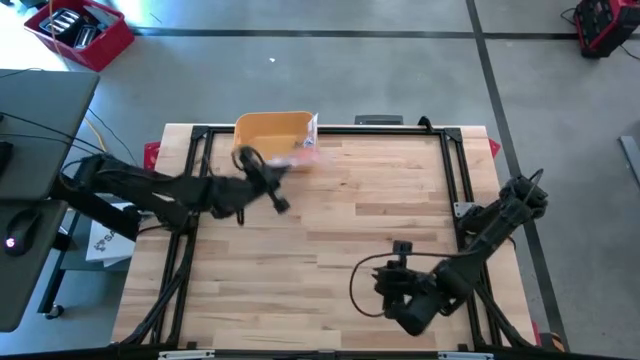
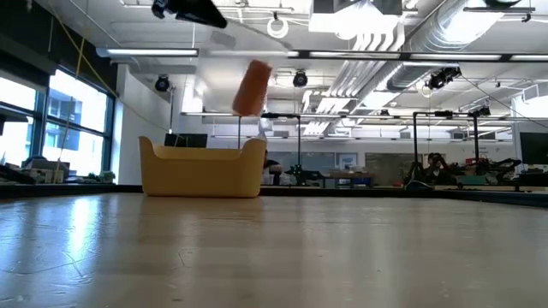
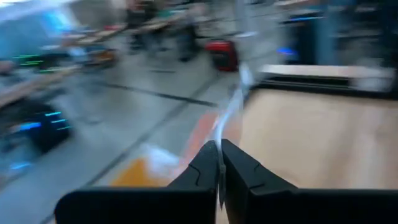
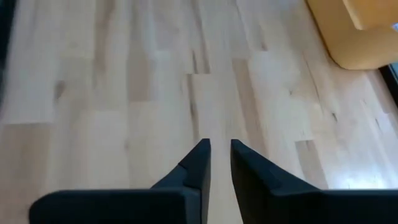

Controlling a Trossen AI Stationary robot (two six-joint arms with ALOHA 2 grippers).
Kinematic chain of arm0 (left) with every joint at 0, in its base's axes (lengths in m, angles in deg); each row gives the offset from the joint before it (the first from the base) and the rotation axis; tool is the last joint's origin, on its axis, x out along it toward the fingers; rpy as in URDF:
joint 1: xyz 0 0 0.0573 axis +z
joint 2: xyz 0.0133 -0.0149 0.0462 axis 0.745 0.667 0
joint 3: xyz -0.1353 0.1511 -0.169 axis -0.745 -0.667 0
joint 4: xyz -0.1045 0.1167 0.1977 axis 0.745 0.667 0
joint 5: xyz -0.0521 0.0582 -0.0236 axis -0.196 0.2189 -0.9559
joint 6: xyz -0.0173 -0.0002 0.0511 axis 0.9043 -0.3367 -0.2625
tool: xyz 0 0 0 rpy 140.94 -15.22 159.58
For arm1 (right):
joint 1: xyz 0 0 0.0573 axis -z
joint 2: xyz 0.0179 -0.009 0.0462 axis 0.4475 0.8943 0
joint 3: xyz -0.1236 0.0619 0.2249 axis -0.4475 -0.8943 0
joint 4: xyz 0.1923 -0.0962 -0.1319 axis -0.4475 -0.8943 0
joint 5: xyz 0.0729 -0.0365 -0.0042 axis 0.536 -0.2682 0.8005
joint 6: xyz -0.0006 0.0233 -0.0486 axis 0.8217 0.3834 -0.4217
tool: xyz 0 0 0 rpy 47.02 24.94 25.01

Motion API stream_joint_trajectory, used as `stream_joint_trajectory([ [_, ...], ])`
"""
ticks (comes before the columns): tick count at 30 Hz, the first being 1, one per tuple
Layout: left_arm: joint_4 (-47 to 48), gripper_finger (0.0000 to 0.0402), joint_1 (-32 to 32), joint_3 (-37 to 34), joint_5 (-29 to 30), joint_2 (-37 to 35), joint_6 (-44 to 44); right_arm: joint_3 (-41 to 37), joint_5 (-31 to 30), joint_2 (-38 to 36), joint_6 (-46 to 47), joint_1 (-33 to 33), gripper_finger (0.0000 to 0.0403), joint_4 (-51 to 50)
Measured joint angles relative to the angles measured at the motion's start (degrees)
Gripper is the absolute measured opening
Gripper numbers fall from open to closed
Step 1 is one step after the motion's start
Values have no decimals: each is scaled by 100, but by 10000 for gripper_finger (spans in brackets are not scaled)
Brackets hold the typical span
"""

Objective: Roll bandage
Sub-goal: Put the transparent zip bag containing the rolled orange bandage into the yellow bin

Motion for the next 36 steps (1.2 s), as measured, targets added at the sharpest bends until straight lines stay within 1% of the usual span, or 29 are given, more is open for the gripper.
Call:
stream_joint_trajectory([
  [3,-10,1,508,0,457,-168,-407,0,-54,0,46,-104,50,8],
  [5,34,1,902,-2,491,-138,-526,0,-78,2,87,-105,50,22],
  [7,35,1,1268,-20,446,-17,-453,0,-95,0,147,-97,50,24],
  [12,-172,0,2083,-25,737,572,-615,0,-83,2,192,-105,50,39],
  [16,-669,0,2603,-31,723,986,-722,0,-1,2,251,-99,50,35],
  [19,-1042,0,2859,-28,683,1312,-499,0,39,2,250,-99,50,33],
  [20,-1155,0,2922,-28,562,1439,-352,0,40,2,250,-99,50,33],
  [24,-1483,0,3036,-22,-344,2087,610,0,41,2,248,-99,50,29],
  [29,-2063,14,2999,-26,-873,3076,1314,0,48,3,255,-99,50,35],
  [33,-2851,47,2940,-26,-1613,3490,1370,0,69,4,342,-99,50,35],
  [36,-3079,87,2942,-13,-2246,3500,1375,0,73,4,384,-99,50,33],
])
